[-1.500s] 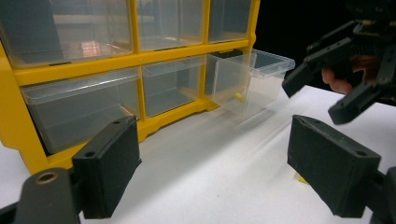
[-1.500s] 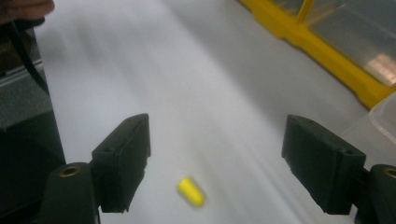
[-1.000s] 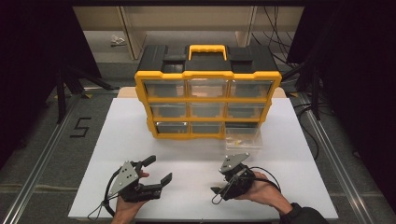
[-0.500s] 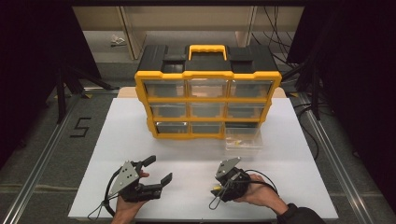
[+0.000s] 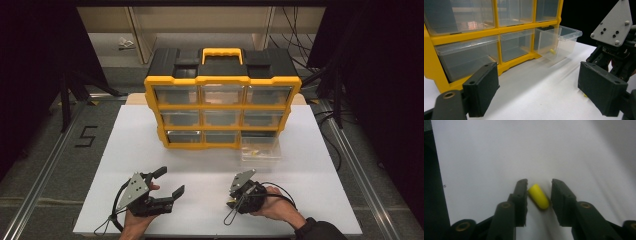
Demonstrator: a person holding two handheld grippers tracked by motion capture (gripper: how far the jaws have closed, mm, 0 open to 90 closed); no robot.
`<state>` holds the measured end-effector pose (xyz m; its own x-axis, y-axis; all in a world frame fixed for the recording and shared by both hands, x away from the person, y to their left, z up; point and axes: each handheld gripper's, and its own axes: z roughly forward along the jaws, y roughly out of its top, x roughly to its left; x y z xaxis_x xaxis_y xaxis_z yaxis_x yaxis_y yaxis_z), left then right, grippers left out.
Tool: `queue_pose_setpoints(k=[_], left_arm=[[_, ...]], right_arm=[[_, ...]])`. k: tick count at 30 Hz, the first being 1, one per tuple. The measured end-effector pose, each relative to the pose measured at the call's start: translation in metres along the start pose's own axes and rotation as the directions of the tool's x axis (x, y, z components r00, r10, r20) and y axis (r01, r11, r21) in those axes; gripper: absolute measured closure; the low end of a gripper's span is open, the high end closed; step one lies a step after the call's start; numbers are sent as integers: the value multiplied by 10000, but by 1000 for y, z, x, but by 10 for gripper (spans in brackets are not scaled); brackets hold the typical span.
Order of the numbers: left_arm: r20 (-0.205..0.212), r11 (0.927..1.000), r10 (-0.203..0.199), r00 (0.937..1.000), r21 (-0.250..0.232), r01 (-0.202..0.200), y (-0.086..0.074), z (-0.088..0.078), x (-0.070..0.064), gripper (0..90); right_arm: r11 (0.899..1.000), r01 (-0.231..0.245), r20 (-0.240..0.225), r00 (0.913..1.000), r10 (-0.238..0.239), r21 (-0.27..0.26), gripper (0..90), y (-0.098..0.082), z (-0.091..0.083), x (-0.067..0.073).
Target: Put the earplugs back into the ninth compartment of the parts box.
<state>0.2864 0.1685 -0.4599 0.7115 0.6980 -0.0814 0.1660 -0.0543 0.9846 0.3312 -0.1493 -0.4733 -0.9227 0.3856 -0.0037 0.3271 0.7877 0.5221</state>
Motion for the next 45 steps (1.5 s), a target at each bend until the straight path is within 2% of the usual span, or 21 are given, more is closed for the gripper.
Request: queue_pose_setpoints(k=[4, 8, 17, 20, 26, 27, 31, 32, 36, 40, 43, 44, 45], left_arm=[[1, 10000, 10, 10000, 3, -10, 0, 0, 0, 166], [4, 10000, 3, 10000, -5, -3, 0, 0, 0, 166], [-7, 10000, 11, 10000, -3, -11, 0, 0, 0, 166], [-14, 10000, 14, 10000, -6, -14, 0, 0, 0, 166], [-18, 10000, 15, 10000, -9, -15, 0, 0, 0, 166], [-14, 10000, 12, 10000, -10, -12, 0, 0, 0, 166], [-14, 10000, 12, 10000, -12, -12, 0, 0, 0, 166], [-18, 10000, 9, 10000, -14, -9, 0, 0, 0, 166], [-20, 10000, 18, 10000, -8, -18, 0, 0, 0, 166], [-16, 10000, 12, 10000, -14, -12, 0, 0, 0, 166], [-11, 10000, 10, 10000, -11, -10, 0, 0, 0, 166], [-16, 10000, 12, 10000, -8, -12, 0, 0, 0, 166], [-16, 10000, 9, 10000, -11, -9, 0, 0, 0, 166]], right_arm=[[10000, 36, -24, 10000, -36, -8, 792, -1, -1, 0], [10000, 13, -20, 10000, -13, -30, 811, 0, -1, 0], [9957, -400, 221, 9989, 420, -837, 814, 3, -17, -5], [9927, -398, 413, 9981, 448, -1138, 814, 3, -21, -7], [9890, -405, 593, 9970, 493, -1420, 814, 4, -24, -9], [9858, -535, 620, 9960, 640, -1592, 814, 4, -26, -9], [9825, -655, 663, 9947, 781, -1744, 812, 5, -30, -10], [9773, -653, 726, 9940, 814, -2015, 812, 5, -32, -12], [9658, -852, 714, 9918, 1056, -2447, 811, 7, -40, -15], [9486, -1053, 751, 9882, 1333, -2983, 811, 10, -53, -21], [9414, -1092, 799, 9867, 1416, -3193, 811, 12, -60, -25], [9305, -1150, 879, 9841, 1545, -3477, 811, 14, -69, -29], [9305, -1150, 879, 9841, 1545, -3477, 811, 14, -69, -29]])
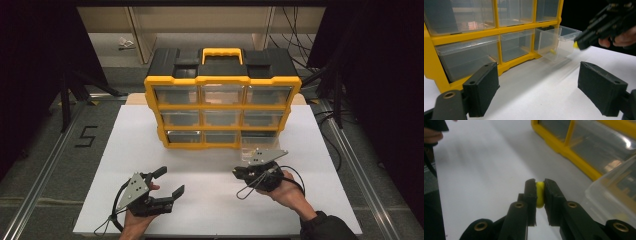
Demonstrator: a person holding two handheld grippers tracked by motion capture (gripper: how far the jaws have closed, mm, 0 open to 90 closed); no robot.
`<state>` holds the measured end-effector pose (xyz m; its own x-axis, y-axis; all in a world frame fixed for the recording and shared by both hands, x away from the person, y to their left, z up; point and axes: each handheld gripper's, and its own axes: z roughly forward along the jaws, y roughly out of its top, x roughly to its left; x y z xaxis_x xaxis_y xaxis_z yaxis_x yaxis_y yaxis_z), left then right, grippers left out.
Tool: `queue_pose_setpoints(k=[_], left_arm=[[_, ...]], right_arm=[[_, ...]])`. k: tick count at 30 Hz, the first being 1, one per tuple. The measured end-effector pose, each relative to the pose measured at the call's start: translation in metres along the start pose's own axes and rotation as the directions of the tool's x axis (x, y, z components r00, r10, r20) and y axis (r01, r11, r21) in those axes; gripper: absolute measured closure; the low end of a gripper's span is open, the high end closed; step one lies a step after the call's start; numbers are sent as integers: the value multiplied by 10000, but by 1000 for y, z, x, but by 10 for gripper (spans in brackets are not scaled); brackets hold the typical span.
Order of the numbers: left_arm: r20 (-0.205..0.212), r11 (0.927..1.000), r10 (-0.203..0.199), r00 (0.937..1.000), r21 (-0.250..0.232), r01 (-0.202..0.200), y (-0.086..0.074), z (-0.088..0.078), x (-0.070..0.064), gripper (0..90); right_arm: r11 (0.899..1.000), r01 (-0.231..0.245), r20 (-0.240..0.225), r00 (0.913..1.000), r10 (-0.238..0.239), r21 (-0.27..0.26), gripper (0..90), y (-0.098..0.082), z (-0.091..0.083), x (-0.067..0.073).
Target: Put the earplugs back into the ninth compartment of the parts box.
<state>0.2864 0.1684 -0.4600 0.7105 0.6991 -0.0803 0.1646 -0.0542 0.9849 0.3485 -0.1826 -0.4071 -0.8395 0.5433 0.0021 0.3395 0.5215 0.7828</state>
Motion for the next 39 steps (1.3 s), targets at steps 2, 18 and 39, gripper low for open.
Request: queue_pose_setpoints(k=[2, 18, 39], left_arm=[[-3, 10000, 6, 10000, 7, -6, 0, 0, 0, 166], [-21, 10000, -22, 10000, 45, 22, 0, 0, 1, 166], [-10, 10000, -29, 10000, 33, 29, 0, 0, 0, 166]], right_arm=[[9994, -155, 232, 9996, 163, -325, 810, 5, -8, -7], [9745, -1769, 1583, 9673, 1981, -1380, 803, 4, -22, -54], [9575, -2259, 2050, 9433, 2609, -1792, 467, 2, -23, -60]])
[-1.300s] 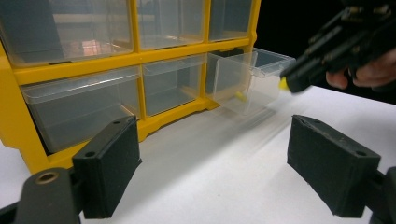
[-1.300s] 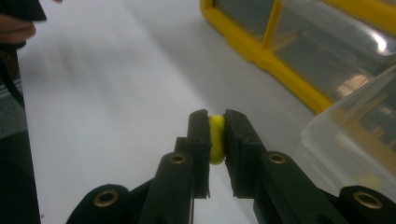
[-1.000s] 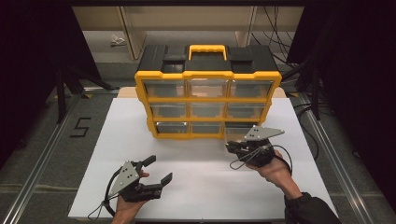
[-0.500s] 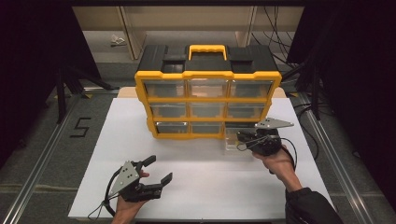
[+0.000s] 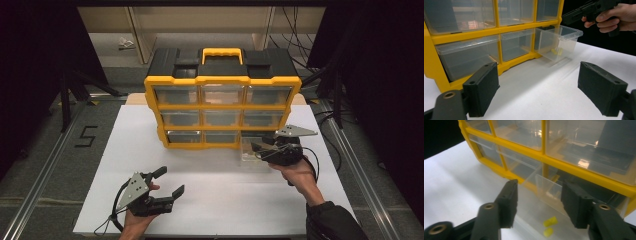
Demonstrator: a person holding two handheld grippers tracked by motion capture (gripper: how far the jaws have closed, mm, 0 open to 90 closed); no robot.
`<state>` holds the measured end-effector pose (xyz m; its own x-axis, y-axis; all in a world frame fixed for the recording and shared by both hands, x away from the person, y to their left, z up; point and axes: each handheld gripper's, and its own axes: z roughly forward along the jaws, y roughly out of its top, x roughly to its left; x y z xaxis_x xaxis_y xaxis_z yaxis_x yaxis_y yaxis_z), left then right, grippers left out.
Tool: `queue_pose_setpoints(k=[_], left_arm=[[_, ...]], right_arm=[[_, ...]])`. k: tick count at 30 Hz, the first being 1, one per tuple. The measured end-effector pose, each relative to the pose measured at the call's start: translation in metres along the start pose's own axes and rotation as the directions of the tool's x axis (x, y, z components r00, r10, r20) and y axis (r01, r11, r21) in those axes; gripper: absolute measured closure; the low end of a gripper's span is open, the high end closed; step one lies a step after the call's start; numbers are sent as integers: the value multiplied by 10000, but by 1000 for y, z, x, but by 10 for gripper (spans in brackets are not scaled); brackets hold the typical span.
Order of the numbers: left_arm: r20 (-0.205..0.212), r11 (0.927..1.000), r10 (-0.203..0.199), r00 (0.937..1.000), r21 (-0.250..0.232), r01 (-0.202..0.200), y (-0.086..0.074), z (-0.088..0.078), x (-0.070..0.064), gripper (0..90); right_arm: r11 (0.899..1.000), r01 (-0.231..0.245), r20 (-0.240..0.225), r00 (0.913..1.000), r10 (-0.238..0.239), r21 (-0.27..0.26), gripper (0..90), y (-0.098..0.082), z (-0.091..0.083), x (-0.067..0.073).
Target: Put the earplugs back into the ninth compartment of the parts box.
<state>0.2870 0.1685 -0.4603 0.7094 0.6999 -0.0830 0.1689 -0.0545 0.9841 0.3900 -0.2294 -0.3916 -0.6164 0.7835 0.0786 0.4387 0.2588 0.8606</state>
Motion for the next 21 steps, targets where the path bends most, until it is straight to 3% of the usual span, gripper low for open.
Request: queue_pose_setpoints(k=[9, 21], left_arm=[[4, 10000, -11, 10000, -10, 11, 0, 0, 0, 166], [28, 10000, -20, 10000, -13, 20, 0, 0, 0, 166]], right_arm=[[9998, 168, -208, 9996, -171, -146, 386, -1, -2, 12], [9944, 513, -691, 9959, -578, -926, 345, -8, -8, 38]])
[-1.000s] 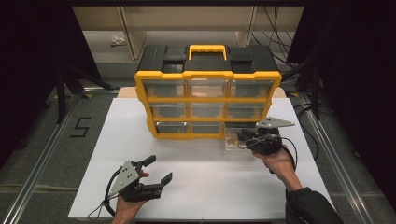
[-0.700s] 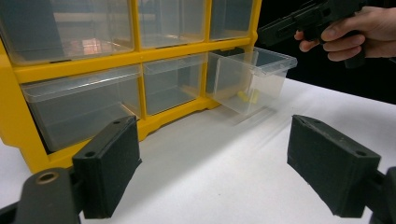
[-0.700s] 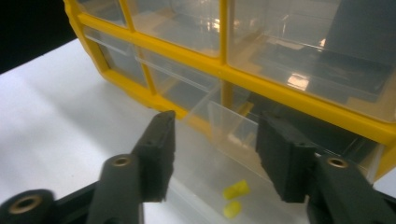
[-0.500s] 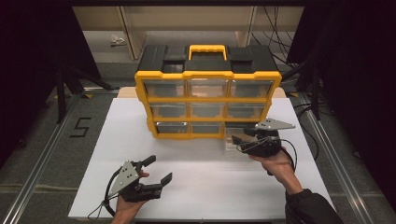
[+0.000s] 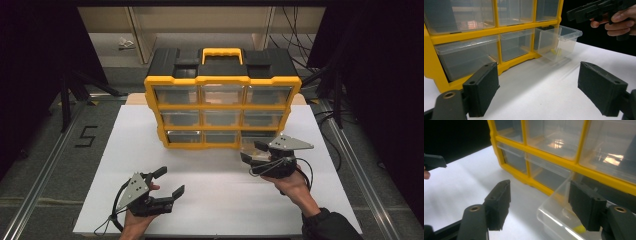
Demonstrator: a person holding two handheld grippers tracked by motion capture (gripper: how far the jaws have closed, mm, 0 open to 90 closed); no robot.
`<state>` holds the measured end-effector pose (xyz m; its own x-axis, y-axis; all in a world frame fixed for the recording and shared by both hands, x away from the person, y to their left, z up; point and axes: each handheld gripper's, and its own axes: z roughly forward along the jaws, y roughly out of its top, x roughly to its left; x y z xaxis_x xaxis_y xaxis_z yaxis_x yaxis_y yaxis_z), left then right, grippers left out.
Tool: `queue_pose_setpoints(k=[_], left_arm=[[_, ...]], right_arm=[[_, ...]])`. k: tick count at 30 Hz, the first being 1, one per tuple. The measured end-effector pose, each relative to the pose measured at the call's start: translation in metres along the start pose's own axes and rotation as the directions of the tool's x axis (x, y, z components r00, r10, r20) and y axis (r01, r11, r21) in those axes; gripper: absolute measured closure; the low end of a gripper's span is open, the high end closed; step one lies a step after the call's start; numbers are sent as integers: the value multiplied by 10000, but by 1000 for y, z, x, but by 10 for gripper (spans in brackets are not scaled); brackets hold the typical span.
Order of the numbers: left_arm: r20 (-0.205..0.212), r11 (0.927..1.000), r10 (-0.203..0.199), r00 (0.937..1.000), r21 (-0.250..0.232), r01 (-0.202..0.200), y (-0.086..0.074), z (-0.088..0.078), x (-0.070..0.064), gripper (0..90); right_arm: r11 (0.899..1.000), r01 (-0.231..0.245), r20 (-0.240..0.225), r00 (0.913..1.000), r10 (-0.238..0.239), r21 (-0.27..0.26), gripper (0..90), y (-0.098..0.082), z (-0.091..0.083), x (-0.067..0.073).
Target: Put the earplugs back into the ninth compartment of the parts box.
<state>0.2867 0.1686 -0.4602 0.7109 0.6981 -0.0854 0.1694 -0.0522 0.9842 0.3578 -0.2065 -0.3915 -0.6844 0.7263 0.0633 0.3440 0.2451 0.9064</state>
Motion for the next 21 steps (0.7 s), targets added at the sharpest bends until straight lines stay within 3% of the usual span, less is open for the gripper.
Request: queue_pose_setpoints(k=[21], left_arm=[[40, 10000, 11, 10000, -2, -11, 0, 0, 0, 166]], right_arm=[[9973, -189, -362, 9992, 164, -713, 300, -3, -11, 15]])
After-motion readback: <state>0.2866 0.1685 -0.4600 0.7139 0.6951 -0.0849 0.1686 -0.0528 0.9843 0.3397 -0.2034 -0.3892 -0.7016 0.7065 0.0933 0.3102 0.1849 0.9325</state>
